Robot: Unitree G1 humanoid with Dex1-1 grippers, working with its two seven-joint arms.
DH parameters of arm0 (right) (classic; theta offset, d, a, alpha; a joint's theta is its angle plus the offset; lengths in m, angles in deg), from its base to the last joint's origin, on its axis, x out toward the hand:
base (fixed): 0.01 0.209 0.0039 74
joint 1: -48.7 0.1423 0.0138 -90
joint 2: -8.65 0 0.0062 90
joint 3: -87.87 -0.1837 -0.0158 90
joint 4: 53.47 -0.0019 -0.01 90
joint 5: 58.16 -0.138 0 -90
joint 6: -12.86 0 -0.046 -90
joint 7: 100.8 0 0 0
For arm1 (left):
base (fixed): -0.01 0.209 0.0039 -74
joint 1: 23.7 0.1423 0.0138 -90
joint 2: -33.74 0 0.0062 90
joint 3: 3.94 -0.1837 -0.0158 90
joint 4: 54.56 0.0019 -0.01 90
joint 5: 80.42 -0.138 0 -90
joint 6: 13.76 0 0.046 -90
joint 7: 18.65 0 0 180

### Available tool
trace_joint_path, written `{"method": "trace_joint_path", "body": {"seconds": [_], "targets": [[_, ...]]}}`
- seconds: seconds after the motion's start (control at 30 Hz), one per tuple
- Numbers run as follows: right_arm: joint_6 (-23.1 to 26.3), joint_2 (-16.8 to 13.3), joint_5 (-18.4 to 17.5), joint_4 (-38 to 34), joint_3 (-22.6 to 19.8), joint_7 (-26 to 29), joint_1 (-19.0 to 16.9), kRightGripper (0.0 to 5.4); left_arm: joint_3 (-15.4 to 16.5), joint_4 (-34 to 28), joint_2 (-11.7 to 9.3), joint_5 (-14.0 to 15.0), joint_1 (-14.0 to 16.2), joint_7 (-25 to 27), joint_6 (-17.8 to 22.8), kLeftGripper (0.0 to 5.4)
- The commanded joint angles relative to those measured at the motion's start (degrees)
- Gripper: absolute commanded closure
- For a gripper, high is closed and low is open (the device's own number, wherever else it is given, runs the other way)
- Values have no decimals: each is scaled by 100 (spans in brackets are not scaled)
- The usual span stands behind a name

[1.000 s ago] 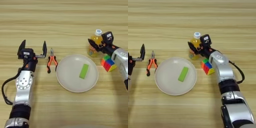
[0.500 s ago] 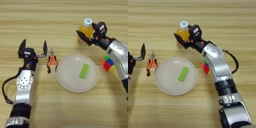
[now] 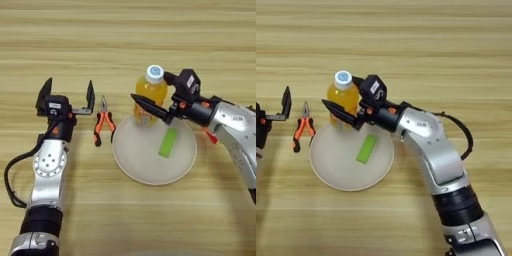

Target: Move the objects on the table

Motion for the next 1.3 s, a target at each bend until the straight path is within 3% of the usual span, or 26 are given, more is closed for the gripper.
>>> {"method": "trace_joint_path", "body": {"seconds": [0.03, 0.43, 0.93, 1.03, 1.3], "targets": [[10, -1, -63, -24, 195, 114, -217, 187, -17, 20, -17, -42, -47, -19, -27, 0], [-299, 155, 114, 420, 484, 89, -634, 187, -12, -64, -35, -27, 17, -2, -2, 0], [-477, 176, 160, 566, 546, 110, -707, 187, -14, -44, -41, -25, 20, 4, -12, 0], [-458, 166, 140, 509, 552, 123, -724, 133, -14, -40, -41, -23, 18, 5, -11, 0], [-444, 163, 50, 351, 520, 137, -703, 49, -9, -34, -48, -15, 13, 13, -11, 0]]}}
